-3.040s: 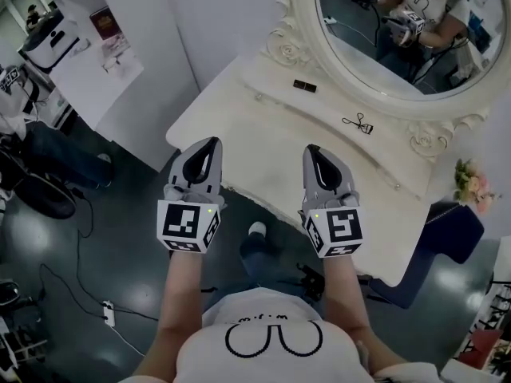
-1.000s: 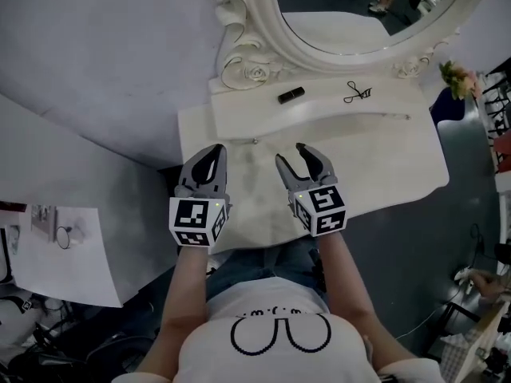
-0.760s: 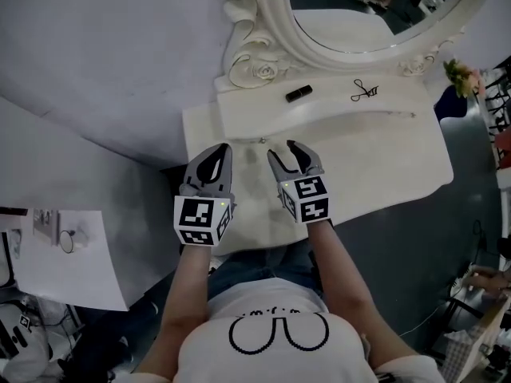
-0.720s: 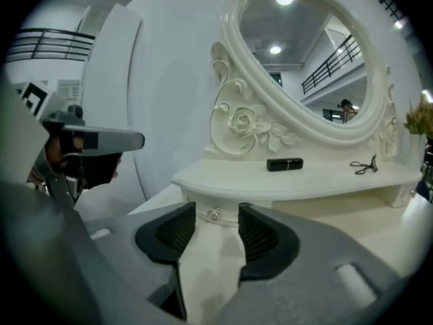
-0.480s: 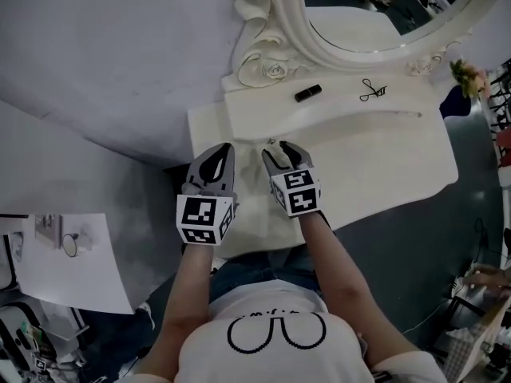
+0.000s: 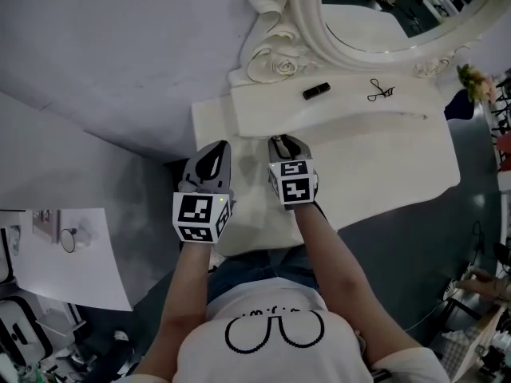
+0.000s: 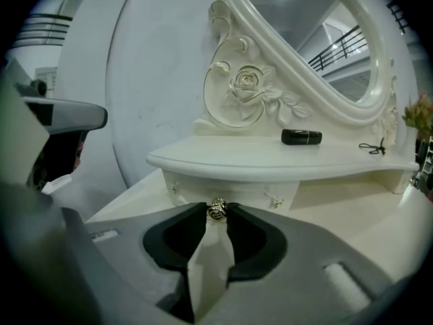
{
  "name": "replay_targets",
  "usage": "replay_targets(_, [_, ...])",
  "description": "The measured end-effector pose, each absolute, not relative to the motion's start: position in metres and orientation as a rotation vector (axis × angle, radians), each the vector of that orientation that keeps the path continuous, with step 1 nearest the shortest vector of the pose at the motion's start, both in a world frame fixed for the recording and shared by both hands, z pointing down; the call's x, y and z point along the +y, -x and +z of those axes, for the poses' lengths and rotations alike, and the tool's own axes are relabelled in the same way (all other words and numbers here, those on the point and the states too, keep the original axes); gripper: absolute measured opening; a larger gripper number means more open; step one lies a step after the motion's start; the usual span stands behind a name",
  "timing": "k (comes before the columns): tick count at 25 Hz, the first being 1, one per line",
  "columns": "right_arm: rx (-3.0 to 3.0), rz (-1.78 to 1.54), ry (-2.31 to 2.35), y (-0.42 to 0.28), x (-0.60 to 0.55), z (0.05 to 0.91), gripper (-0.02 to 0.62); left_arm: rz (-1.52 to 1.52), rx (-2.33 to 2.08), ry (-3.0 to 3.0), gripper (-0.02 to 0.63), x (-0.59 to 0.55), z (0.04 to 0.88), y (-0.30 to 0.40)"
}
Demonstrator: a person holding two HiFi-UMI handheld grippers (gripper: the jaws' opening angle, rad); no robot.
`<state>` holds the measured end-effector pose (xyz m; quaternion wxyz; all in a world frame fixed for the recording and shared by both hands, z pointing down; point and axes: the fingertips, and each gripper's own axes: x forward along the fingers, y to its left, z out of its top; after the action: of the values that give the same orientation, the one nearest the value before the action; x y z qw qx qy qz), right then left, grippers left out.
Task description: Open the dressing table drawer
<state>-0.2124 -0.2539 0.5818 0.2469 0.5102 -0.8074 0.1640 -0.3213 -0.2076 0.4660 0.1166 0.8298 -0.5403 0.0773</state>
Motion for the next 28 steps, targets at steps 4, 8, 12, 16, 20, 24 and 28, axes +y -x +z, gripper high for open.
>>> replay_targets(4, [-2.195,0.456,-1.385,0.211,-0.249,0.581,0.095,0.223,-1.594,-2.415,-0.002,-0.205,0.467,0.324])
replay_targets(8, [-2.2,0.467,-1.382,0.209,-0.238,0.582,0.095,0.214,-1.603,-2.401,-0.002,-0.201,0.468,0.326])
replay_targets(12, [-2.201,0.474,-1.372,0.205,-0.23,0.582,0.095,0.209,-1.61,-2.381,-0.002,-0.197,0.472,0.327])
replay_targets(16, [-2.188,0.483,-1.364,0.201,-0.22,0.585,0.095,0.207,-1.615,-2.371,-0.002,-0.192,0.475,0.326])
replay_targets(20, [-2.186,0.482,-1.366,0.2,-0.212,0.585,0.097,0.205,-1.613,-2.366,-0.002,-0.186,0.477,0.326])
replay_targets(24, [-2.179,0.487,-1.37,0.199,-0.205,0.584,0.097,0.206,-1.609,-2.37,-0.002,-0.182,0.476,0.325])
replay_targets(28, [-2.181,0.483,-1.369,0.198,-0.198,0.583,0.097,0.211,-1.598,-2.376,-0.002,-0.18,0.477,0.323])
